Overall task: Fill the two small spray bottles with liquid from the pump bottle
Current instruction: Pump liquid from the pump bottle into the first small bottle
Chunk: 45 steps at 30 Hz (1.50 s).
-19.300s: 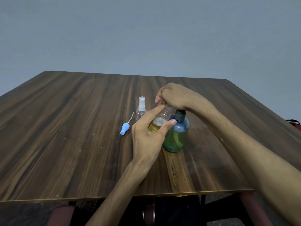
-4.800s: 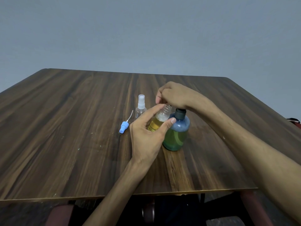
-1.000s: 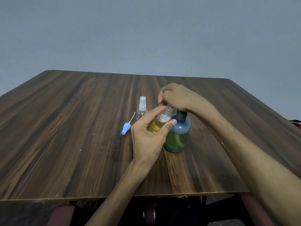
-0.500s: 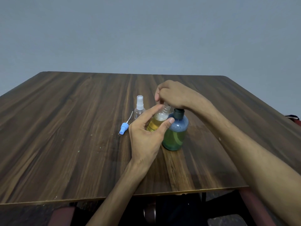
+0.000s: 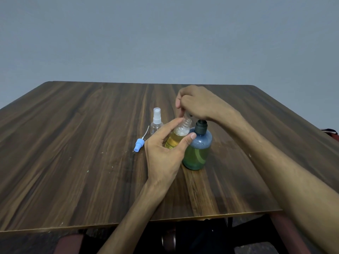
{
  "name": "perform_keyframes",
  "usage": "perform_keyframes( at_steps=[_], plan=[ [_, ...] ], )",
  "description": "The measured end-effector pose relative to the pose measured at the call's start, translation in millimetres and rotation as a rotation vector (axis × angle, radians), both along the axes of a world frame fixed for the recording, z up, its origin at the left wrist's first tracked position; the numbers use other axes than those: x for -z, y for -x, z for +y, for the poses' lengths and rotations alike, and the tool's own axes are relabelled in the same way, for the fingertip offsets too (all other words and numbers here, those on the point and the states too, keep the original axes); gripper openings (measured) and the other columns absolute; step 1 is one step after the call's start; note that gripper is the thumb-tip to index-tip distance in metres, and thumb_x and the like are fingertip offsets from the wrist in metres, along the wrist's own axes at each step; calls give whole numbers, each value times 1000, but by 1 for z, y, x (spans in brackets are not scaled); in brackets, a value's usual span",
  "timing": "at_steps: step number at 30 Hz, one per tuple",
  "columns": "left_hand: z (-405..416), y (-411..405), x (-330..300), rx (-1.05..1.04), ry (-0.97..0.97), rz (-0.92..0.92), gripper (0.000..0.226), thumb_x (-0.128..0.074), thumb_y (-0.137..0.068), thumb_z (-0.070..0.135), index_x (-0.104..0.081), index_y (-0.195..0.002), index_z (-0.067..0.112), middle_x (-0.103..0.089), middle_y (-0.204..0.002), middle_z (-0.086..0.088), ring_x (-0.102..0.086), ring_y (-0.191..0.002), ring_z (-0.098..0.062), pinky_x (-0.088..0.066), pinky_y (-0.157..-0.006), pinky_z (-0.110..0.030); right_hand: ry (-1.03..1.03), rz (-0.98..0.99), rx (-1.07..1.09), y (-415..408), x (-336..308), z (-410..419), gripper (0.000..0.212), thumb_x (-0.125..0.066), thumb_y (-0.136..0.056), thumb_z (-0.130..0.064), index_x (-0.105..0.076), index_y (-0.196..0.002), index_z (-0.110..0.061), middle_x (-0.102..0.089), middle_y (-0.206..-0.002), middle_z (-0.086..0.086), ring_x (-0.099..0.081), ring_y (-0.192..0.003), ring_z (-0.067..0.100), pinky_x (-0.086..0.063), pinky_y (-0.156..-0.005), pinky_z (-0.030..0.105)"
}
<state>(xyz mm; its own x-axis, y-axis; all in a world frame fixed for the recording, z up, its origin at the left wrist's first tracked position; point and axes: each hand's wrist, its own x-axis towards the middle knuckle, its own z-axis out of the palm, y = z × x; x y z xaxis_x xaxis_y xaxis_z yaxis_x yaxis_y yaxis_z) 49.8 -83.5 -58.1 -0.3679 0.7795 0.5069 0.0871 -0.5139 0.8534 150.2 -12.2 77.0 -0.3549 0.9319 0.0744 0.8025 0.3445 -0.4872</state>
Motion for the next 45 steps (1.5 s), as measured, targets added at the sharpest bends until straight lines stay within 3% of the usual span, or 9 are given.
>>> perform_keyframes(
  at_steps=[4,9,13,25,29,33,36,41,45],
  plan=[
    [0,-1,-1,-4,-1,-10,46,-92,-80,8,-77,-124,13,-80,-116,0,-75,-112,-16,-61,-100,-45,36,-46,11,3,3,-3,36,-41,-81,-26,-73,-93,-13,-76,-96,6,-69,-98,29,-56,-94,48],
    [2,0,1,14,4,-13,47,-92,-81,10,-77,-125,10,-80,-117,-1,-75,-114,-19,-60,-100,-47,31,14,-7,0,0,0,26,-42,-93,-11,-68,-98,-13,-76,-89,0,-66,-91,19,-51,-79,36],
    [0,0,-1,0,12,-10,47,-92,-80,9,-77,-124,12,-80,-116,1,-75,-113,-16,-61,-100,-44,41,-38,1,2,3,1,27,-43,-92,-14,-71,-95,-13,-74,-97,4,-67,-97,27,-55,-90,44],
    [-2,0,-2,19,6,-21,46,-92,-80,9,-78,-124,12,-80,-116,2,-75,-112,-15,-61,-99,-44,22,26,-5,-1,2,2,27,-42,-91,-12,-68,-96,-16,-77,-88,-2,-67,-89,19,-53,-80,37],
    [-3,-1,-4,10,13,-25,45,-92,-79,8,-78,-121,18,-81,-114,3,-76,-111,-14,-61,-99,-42,37,-38,-6,1,4,0,28,-42,-86,-21,-69,-91,-17,-75,-95,3,-68,-96,26,-56,-91,45],
    [-1,0,-1,22,10,-19,46,-92,-81,10,-77,-124,13,-80,-116,1,-75,-113,-17,-61,-99,-46,15,16,-11,-1,1,1,28,-42,-90,-12,-68,-99,-13,-78,-89,-1,-69,-93,21,-55,-82,40],
    [-2,-2,-4,18,22,-34,45,-92,-80,8,-78,-122,16,-80,-115,2,-75,-112,-16,-61,-100,-45,40,-43,-9,1,5,0,28,-43,-91,-14,-70,-96,-13,-74,-98,2,-68,-97,26,-55,-91,44],
    [0,-1,-2,16,15,-28,45,-92,-80,9,-78,-123,12,-80,-116,1,-75,-112,-16,-61,-99,-46,1,14,-8,-1,0,1,28,-41,-92,-12,-67,-101,-14,-78,-90,-2,-64,-83,17,-48,-71,36],
    [1,-2,-2,13,29,-44,45,-92,-79,7,-78,-122,11,-81,-114,1,-76,-111,-17,-60,-100,-46,29,-28,-9,2,5,2,30,-42,-92,-12,-69,-102,-10,-76,-94,1,-64,-86,22,-50,-77,37]
  ],
)
